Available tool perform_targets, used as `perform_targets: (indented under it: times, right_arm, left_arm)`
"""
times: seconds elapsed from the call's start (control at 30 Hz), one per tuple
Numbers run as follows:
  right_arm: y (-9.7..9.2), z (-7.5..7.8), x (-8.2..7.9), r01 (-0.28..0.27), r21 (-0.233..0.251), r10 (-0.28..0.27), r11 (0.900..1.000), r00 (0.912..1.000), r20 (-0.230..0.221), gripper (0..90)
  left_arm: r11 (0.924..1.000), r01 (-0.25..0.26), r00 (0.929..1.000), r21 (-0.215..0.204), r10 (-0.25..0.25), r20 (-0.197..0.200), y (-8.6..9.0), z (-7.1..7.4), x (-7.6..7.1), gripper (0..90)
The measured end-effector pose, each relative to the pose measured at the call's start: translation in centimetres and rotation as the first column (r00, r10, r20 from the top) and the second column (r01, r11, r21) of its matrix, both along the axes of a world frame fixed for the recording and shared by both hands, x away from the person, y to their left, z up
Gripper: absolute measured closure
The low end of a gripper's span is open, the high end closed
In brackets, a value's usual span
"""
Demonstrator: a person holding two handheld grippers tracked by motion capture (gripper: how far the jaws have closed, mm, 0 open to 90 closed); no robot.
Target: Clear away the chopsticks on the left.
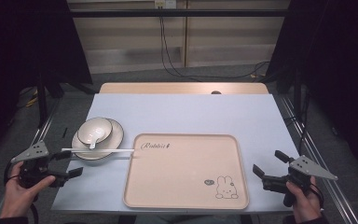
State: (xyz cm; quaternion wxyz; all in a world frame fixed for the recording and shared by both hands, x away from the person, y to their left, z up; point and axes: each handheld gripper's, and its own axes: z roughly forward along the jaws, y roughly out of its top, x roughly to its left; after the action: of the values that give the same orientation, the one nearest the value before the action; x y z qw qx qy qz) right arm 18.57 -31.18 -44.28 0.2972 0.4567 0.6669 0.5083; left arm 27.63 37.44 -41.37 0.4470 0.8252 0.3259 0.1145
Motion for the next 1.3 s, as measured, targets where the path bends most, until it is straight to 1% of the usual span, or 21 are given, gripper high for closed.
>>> perform_targets:
  times: [0.1,0.13,0.23,0.3,0.33,0.37,0.43,0.47,0.5,0.53,0.6,0.67,0.73,0.87,0.9,0.93,0.97,1.03,1.13,1.2,1.3]
  right_arm:
    - [0.0,0.0,0.0,0.003,0.001,-0.003,1.0000,1.0000,0.000,1.4]
    - [0.0,0.0,0.0,0.003,0.001,-0.003,1.0000,1.0000,0.000,1.4]
    - [0.0,0.0,0.0,-0.002,0.000,0.002,1.0000,1.0000,-0.001,1.4]
    - [0.1,0.0,0.0,0.001,0.002,-0.001,1.0000,1.0000,-0.001,1.3]
    - [0.1,0.0,0.0,0.001,0.002,-0.001,1.0000,1.0000,-0.001,1.3]
    - [0.0,0.0,-0.1,0.002,0.002,-0.002,1.0000,1.0000,-0.003,1.2]
    - [0.0,0.0,-0.1,0.003,0.006,-0.003,1.0000,1.0000,-0.004,1.2]
    - [-0.1,0.0,-0.2,0.004,0.004,-0.004,1.0000,1.0000,-0.003,1.2]
    - [-0.1,0.0,-0.2,0.004,0.004,-0.004,1.0000,1.0000,-0.003,1.2]
    - [0.0,0.0,-0.2,0.001,-0.002,-0.001,1.0000,1.0000,-0.003,1.2]
    - [0.0,0.0,-0.2,0.000,-0.002,0.000,1.0000,1.0000,-0.003,1.3]
    - [0.0,0.0,-0.2,-0.003,-0.004,0.003,1.0000,1.0000,-0.004,1.3]
    - [0.0,0.0,-0.2,-0.003,-0.004,0.003,1.0000,1.0000,-0.003,1.2]
    - [0.1,0.0,-0.2,-0.004,-0.004,0.004,1.0000,1.0000,-0.007,1.2]
    - [0.1,0.0,-0.2,-0.005,-0.005,0.005,1.0000,1.0000,-0.006,1.2]
    - [0.1,0.0,-0.2,-0.006,-0.007,0.006,1.0000,1.0000,-0.006,1.2]
    - [0.1,-0.1,-0.2,-0.006,-0.009,0.006,0.9999,1.0000,-0.005,1.2]
    - [0.1,-0.1,-0.2,-0.007,-0.009,0.007,0.9999,1.0000,-0.002,1.2]
    - [0.1,-0.1,-0.2,-0.007,-0.009,0.007,0.9999,1.0000,-0.003,1.2]
    - [0.1,0.0,-0.2,-0.012,-0.009,0.012,0.9999,0.9999,-0.004,1.3]
    - [0.2,0.0,-0.2,-0.013,-0.010,0.013,0.9999,0.9999,-0.005,1.3]
  left_arm:
    - [0.9997,0.026,0.9994,-0.002,-0.026,-0.022,0.2,-0.2,1.2,9.3]
    - [0.9997,0.023,0.9994,0.013,-0.023,-0.025,0.1,-0.2,1.6,9.3]
    - [0.9969,0.076,0.9969,0.020,-0.075,-0.023,0.1,-0.2,2.7,10.3]
    - [0.9938,0.093,0.9956,0.060,-0.093,-0.012,-0.1,-0.4,3.5,12.1]
    - [0.9938,0.093,0.9956,0.060,-0.093,-0.012,-0.1,-0.4,3.5,13.6]
    - [0.9905,0.104,0.9941,0.089,-0.106,0.019,-0.2,-0.5,3.8,17.2]
    - [0.9899,0.103,0.9943,0.098,-0.105,0.019,-0.2,-0.6,3.9,23.7]
    - [0.9877,0.118,0.9926,0.103,-0.120,0.016,-0.2,-0.7,4.0,30.7]
    - [0.9830,0.140,0.9897,0.119,-0.142,0.013,-0.3,-0.8,4.2,30.7]
    - [0.9788,0.145,0.9888,0.145,-0.149,0.013,-0.4,-1.0,4.5,37.8]
    - [0.9770,0.158,0.9869,0.144,-0.161,0.011,-0.5,-1.1,4.7,44.3]
    - [0.9713,0.169,0.9846,0.167,-0.174,0.014,-0.5,-1.3,5.2,49.3]
    - [0.9705,0.164,0.9858,0.177,-0.168,0.006,-0.6,-1.4,5.3,53.2]
    - [0.9666,0.165,0.9848,0.196,-0.172,0.023,-0.6,-1.8,5.8,56.8]
    - [0.9658,0.161,0.9838,0.203,-0.174,0.044,-0.5,-1.9,6.0,56.8]
    - [0.9633,0.153,0.9853,0.221,-0.166,0.041,-0.4,-1.8,6.0,58.1]
    - [0.9625,0.164,0.9836,0.216,-0.176,0.039,-0.4,-1.9,6.1,60.6]
    - [0.9571,0.161,0.9837,0.241,-0.175,0.040,-0.4,-2.0,6.2,62.7]
    - [0.9600,0.155,0.9839,0.233,-0.171,0.050,-0.1,-2.3,6.4,64.5]
    - [0.9564,0.157,0.9838,0.246,-0.173,0.045,-0.1,-2.5,6.5,66.3]
    - [0.9568,0.156,0.9835,0.245,-0.174,0.051,-0.1,-2.6,6.6,67.1]
